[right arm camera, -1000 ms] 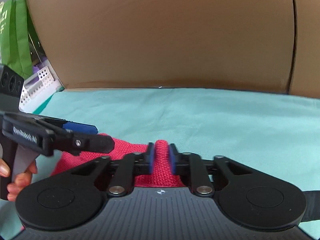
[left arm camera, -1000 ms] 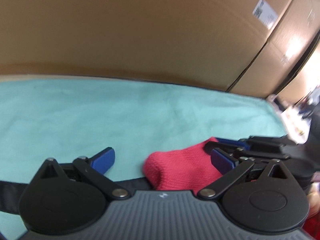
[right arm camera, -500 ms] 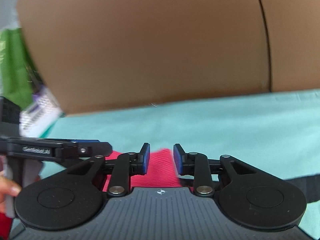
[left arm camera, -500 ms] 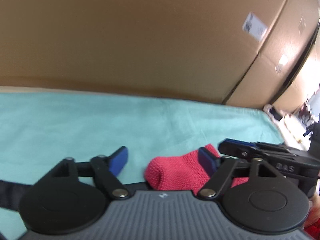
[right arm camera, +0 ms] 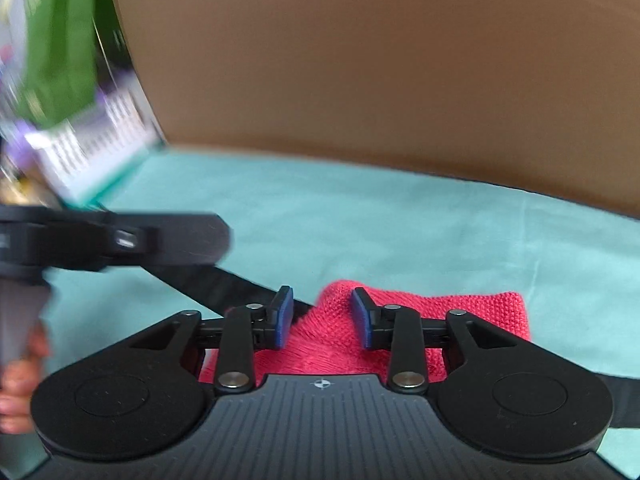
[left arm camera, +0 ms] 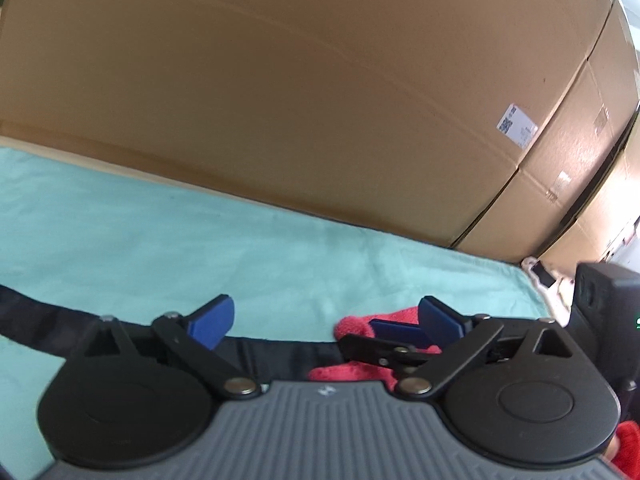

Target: Fold clothes

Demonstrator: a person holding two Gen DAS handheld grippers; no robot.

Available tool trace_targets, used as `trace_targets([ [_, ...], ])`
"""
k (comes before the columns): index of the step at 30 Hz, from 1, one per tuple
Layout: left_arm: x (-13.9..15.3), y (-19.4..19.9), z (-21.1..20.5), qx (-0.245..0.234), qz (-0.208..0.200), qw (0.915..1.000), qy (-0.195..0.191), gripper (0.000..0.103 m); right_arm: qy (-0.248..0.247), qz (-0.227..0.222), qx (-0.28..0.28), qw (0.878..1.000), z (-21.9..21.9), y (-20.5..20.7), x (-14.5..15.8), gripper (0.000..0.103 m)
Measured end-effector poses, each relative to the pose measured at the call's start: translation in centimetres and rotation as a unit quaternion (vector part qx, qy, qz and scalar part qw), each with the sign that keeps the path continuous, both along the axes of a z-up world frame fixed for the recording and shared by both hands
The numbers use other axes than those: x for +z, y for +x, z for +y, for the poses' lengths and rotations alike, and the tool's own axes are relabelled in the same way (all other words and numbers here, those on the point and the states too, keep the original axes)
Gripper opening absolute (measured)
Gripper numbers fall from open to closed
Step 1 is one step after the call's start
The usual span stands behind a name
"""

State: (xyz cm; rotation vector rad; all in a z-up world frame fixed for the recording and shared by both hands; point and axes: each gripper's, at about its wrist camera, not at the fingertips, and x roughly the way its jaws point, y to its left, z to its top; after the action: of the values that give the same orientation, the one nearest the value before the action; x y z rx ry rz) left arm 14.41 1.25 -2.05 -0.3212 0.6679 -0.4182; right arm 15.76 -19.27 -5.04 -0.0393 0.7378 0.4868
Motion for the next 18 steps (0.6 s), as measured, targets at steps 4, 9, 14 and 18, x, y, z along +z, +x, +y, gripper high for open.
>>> trace_targets([
  [4,0.1,-0.8,0.7,0.011,-0.017,0.9997,0.012,0.099,-0.022,-0.049,-0.021,0.998,0.6,-1.3,0.7,0.011],
  [9,-0.2,-1.4,2.4,0.029,-0.02,0.9994,-0.007,0.1,-0.111,-0.119,0.001,0.987,3.9,-3.1,0.6,0.011],
  [14,-0.3,-2.2,3.4,0.036,-0.022,0.9991,-0.001,0.1,-0.115,-0.113,0.033,0.986,4.2,-3.9,0.2,0.023],
  [18,-0.2,-2.6,4.1,0.045,-0.023,0.9987,0.0,0.101,0.053,-0.061,-0.024,0.996,-1.8,-3.4,2.9,0.023],
])
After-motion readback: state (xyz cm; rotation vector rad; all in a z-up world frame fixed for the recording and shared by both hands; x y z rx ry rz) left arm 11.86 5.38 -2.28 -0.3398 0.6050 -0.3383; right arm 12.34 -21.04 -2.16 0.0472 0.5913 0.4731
